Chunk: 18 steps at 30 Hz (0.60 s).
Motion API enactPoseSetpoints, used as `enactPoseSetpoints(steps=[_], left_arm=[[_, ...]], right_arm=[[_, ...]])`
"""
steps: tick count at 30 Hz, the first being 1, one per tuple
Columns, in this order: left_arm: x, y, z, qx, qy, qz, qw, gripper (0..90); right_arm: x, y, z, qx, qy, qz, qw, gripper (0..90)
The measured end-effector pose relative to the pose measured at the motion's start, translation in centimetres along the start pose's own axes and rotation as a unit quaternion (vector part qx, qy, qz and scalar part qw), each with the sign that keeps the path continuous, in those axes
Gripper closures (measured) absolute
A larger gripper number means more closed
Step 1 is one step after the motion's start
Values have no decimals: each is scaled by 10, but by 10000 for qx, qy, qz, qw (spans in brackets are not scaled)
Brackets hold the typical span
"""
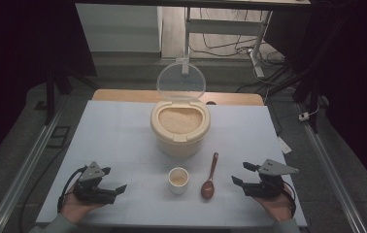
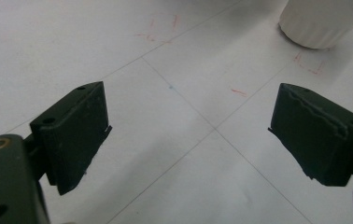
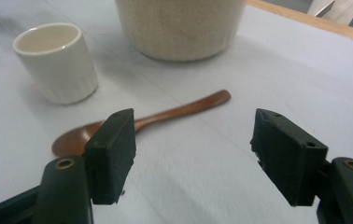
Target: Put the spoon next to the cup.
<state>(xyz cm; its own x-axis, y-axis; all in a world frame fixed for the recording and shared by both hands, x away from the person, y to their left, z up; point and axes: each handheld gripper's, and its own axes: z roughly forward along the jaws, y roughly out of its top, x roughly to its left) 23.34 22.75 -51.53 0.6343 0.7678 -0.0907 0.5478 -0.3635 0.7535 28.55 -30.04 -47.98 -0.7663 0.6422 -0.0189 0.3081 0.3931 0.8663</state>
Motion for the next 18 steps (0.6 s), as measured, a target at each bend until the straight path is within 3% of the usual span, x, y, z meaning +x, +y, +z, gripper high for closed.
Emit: enactPoseSetpoints(steps=[8,18], left_arm=[[-2,0,1,-22,-40,56,10000,113],[-1,0,1,-37,-27,83,10000,112]], right_arm=[[-2,-6,1,129,-15,-140,9998,275],[1,-4,-1,48,-62,-177,9998,291]])
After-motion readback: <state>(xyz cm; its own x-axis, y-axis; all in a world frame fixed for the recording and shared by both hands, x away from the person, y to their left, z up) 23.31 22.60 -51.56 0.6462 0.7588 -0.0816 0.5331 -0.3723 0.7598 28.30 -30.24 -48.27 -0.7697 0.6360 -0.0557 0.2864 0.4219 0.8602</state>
